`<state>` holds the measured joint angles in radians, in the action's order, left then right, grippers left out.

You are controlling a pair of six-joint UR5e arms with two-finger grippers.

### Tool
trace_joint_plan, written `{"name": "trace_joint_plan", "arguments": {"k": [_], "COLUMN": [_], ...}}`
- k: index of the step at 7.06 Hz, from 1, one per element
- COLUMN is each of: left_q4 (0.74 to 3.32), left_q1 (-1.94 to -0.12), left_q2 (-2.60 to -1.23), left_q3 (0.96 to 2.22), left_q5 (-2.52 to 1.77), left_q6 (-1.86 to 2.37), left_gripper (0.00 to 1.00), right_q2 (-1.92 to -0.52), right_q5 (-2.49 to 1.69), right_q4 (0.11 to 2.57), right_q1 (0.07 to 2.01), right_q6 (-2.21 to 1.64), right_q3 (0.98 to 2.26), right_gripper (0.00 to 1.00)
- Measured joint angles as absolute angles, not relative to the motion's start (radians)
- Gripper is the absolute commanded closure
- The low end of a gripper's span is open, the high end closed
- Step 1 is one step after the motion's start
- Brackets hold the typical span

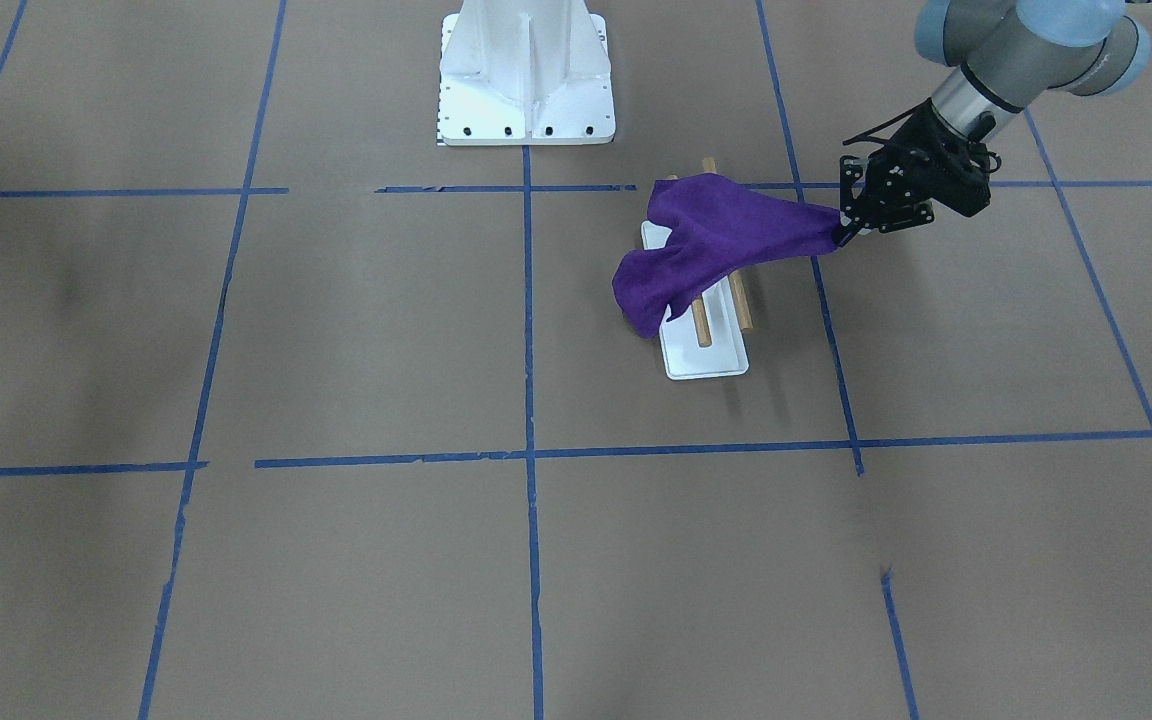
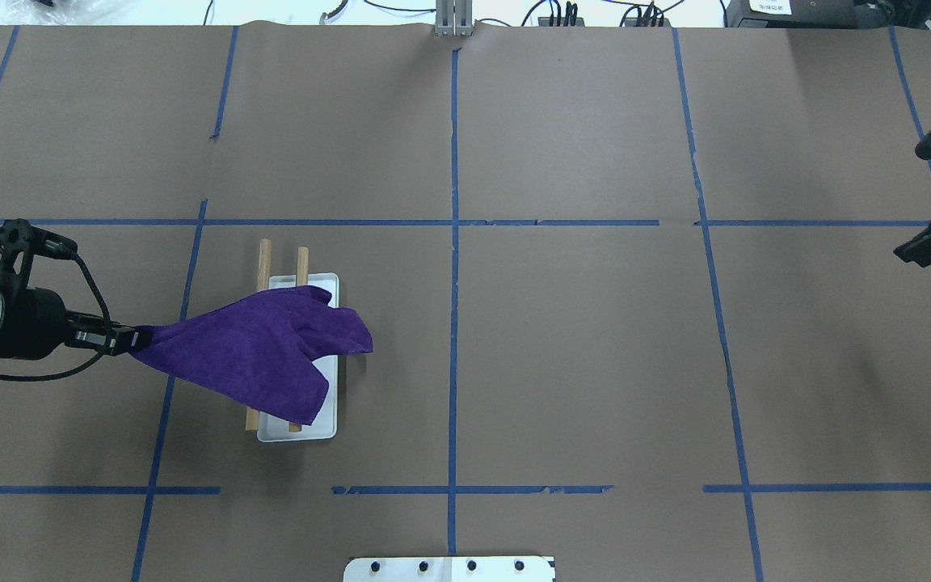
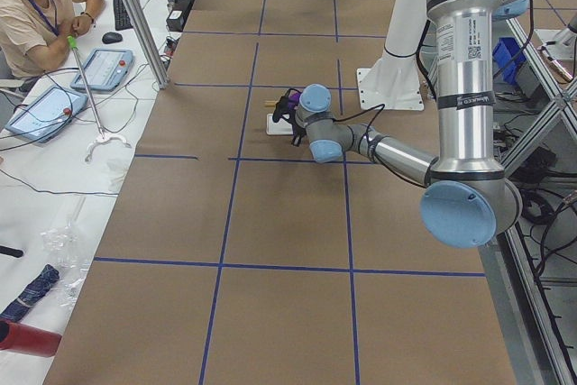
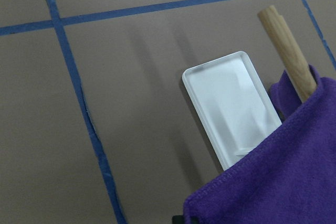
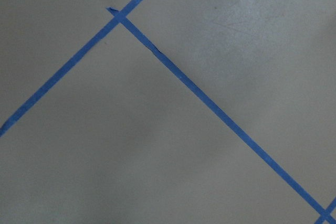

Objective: Hang towel on rack

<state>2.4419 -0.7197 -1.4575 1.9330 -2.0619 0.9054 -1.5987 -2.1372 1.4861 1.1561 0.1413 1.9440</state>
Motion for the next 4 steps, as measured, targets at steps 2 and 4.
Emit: {"name": "trace_joint_plan", "arguments": {"k": [2, 4], "left_q4": [2.439, 2.409], "left_q1": [-0.745, -0.849], "left_q2": [-1.453, -1.442], "left_q3": [1.912, 1.868], "left_q5": [-2.065, -2.085], "left_q6": [0.816, 0.623], "left_gripper": [0.00, 0.00], "right_q2": [-1.674, -1.724], "right_q5": [-2.145, -2.154], "right_q4": [1.479, 1.475], "right_q1": [1.229, 1.361], "right_q6": [0.148, 0.150], "right_q3": [1.919, 1.794], "right_gripper": [0.00, 0.00]}}
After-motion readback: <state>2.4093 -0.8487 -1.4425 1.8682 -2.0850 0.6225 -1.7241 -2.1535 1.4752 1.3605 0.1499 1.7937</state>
